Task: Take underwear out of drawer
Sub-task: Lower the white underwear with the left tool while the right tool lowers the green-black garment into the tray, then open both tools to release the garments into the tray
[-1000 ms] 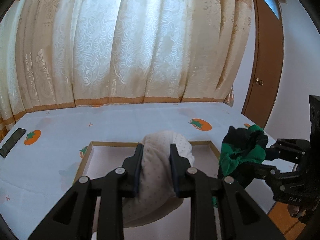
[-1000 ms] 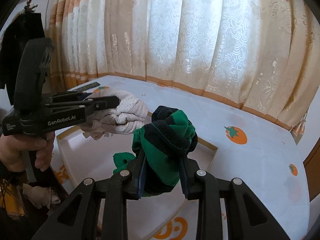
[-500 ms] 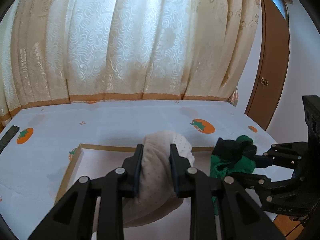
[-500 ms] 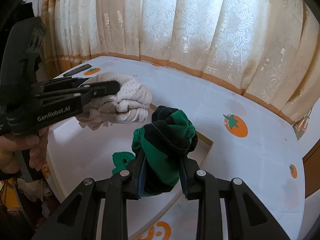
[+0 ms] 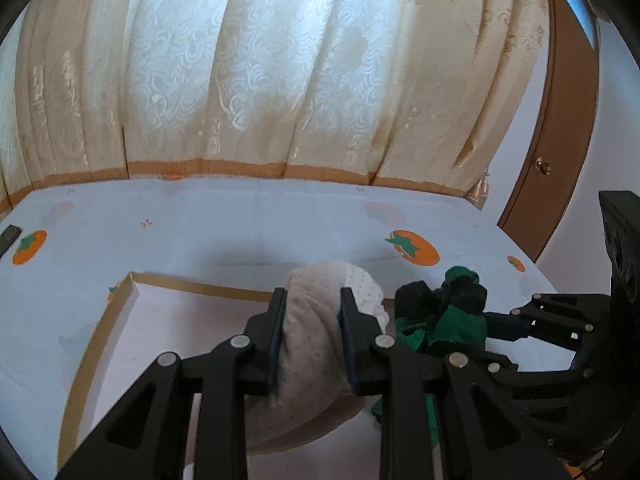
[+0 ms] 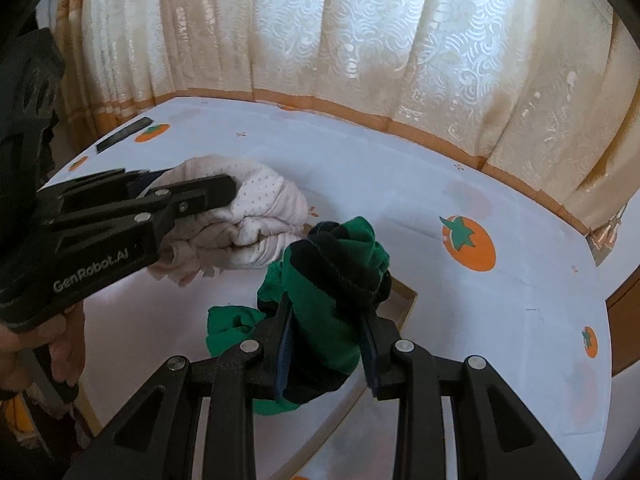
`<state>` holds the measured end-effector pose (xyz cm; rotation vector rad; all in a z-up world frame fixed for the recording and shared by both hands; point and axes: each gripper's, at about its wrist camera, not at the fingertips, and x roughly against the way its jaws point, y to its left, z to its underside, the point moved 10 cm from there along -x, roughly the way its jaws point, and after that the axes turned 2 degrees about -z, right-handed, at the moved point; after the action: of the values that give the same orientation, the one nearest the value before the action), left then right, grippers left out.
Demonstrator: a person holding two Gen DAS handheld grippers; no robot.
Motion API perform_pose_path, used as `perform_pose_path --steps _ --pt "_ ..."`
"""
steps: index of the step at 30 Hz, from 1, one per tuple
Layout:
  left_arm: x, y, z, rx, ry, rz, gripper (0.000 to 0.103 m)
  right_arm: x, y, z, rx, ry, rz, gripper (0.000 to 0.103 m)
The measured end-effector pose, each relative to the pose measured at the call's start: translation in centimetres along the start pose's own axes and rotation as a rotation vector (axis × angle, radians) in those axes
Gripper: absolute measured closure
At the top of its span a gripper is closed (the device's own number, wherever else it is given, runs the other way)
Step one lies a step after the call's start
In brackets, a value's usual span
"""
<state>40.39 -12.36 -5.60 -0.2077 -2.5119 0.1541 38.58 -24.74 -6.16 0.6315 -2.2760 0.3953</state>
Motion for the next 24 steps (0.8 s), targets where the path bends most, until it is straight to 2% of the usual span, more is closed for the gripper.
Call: perform_pose_path --steps 5,7,9,11,13,15,18,24 --pt "-1.2 0.1 0.3 0.03 0.025 0.002 0.079 -1.4 -0.7 0.0 -0.002 0.01 0.042 0.07" --pt "-1.3 0.0 0.3 0.029 0.023 -0.004 0.076 -1.9 -1.0 0.0 -0.005 0.011 0.054 0.069" --pt "-1.5 -0.1 0.5 0.033 0.037 -0.006 0.073 -2.2 -1.5 -0.2 -0.021 0.005 0.061 0.061" --pt "-1.4 0.1 0.6 0.042 0.042 -0.01 0.068 -2.5 -2.1 -0.2 -0.047 0.001 0.072 0.045" --pt "-0.9 0.0 0.7 0.047 0.045 0.013 0.055 -2.2 -2.3 0.0 -0.06 -0.016 0.066 0.039" --pt "-0.3 -0.3 0.8 0.028 0.046 0.014 0.052 -1.8 -1.9 0.3 -0.052 -0.025 0.062 0.039" --pt "1.0 -0.8 0.7 -0.005 0.016 0.017 0.05 -0.7 -1.7 0.8 -0.031 -0.05 0.101 0.037" --pt "2.3 -0.7 0.8 -0.007 0.002 0.021 0.047 0.9 -0.9 1.5 -0.054 -0.074 0.078 0.035"
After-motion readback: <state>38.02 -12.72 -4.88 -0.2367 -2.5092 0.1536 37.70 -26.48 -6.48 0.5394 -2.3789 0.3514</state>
